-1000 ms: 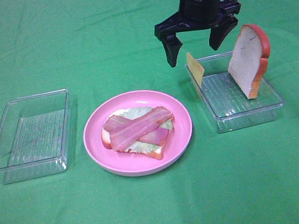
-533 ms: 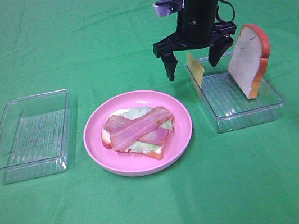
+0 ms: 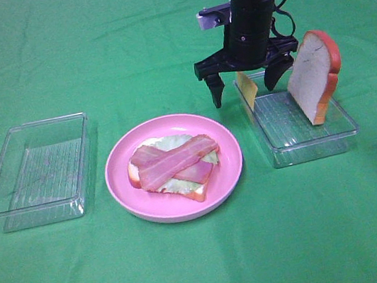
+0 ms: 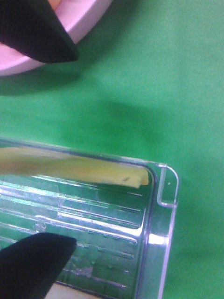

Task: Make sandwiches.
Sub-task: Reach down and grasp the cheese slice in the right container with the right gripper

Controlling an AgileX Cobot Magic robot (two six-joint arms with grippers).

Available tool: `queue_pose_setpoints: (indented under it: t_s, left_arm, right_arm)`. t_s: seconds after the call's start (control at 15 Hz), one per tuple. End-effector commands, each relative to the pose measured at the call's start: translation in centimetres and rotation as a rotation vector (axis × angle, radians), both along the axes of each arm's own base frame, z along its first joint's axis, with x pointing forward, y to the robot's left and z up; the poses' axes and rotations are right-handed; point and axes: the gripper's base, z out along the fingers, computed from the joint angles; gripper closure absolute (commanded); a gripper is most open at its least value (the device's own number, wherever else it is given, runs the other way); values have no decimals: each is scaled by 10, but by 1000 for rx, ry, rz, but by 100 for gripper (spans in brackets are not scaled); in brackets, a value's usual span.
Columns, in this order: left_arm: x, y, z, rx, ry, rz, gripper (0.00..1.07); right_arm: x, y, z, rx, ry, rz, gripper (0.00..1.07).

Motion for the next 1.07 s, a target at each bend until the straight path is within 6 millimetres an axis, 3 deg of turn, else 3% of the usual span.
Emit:
queue_pose_setpoints:
  t_s: [0.07, 0.27, 0.6, 0.67, 0.8, 0.93, 1.07]
  left_arm:
    - [-2, -1, 0, -10, -16, 1, 6]
    - [-2, -1, 0, -10, -16, 1, 6]
    - [-2, -1, 0, -10, -16, 1, 6]
    - [-2, -1, 0, -10, -16, 1, 6]
    - [-2, -1, 0, -10, -16, 1, 6]
    - [-2, -1, 0, -10, -16, 1, 6]
    - [-2, -1, 0, -10, -16, 1, 6]
  right_arm:
    - [2, 0, 3, 5, -25, -10, 17]
    - [3, 0, 3, 4, -26, -8, 24]
    - [5, 0, 10, 1, -41, -2, 25]
    - [6, 0, 14, -4, -51, -2, 42]
    - [6, -2, 13, -24, -52, -15, 58]
    - [7, -3, 10, -35, -48, -15, 62]
    - [6, -3, 7, -41, -36, -21, 85]
